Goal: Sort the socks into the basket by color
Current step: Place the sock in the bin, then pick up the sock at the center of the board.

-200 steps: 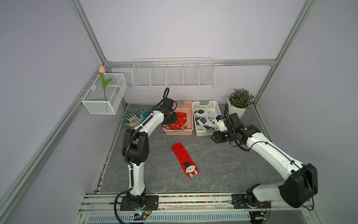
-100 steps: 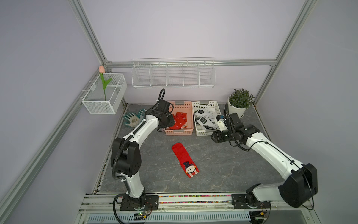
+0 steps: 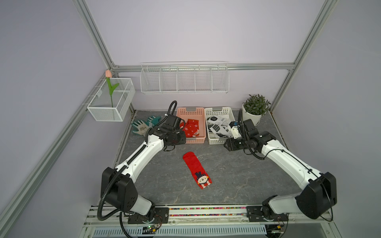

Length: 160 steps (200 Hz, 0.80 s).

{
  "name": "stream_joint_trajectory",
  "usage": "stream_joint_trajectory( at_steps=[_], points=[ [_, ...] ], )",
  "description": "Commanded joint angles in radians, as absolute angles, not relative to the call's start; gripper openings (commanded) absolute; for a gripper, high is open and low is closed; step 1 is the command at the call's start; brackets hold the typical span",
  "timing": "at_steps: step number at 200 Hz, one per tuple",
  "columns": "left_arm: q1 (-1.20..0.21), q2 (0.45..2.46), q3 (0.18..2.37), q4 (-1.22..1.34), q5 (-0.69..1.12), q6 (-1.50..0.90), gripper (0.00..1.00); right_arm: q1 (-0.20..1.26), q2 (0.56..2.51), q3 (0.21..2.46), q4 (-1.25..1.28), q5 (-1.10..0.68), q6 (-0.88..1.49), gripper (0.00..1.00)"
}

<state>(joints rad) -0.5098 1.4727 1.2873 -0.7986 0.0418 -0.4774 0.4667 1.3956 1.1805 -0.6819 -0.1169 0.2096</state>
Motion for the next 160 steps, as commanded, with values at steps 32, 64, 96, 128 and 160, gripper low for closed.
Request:
stream_joint_trajectory(
  at_steps=[32, 64, 96, 128, 160],
  points=[
    [-0.575, 1.347, 1.186, -0.865, 0.008, -0.517, 0.42, 0.478, 1.411, 1.206, -0.689, -0.110, 0.219, 0.57],
    [-0.599, 1.277, 1.126, -0.877, 0.002, -0.539, 0.44, 0.480, 1.413, 1.204, -0.689, -0.110, 0.218, 0.57],
    [-0.613, 1.227, 1.057, -0.884, 0.003, -0.561, 0.44, 0.481, 1.412, 1.206, -0.689, -0.110, 0.217, 0.57],
    [-0.644, 1.204, 1.006, -0.876, 0.003, -0.584, 0.44, 0.483, 1.417, 1.210, -0.690, -0.111, 0.217, 0.57],
    [-0.675, 1.205, 0.996, -0.863, -0.003, -0.595, 0.44, 0.483, 1.423, 1.219, -0.699, -0.109, 0.213, 0.57]
  ],
)
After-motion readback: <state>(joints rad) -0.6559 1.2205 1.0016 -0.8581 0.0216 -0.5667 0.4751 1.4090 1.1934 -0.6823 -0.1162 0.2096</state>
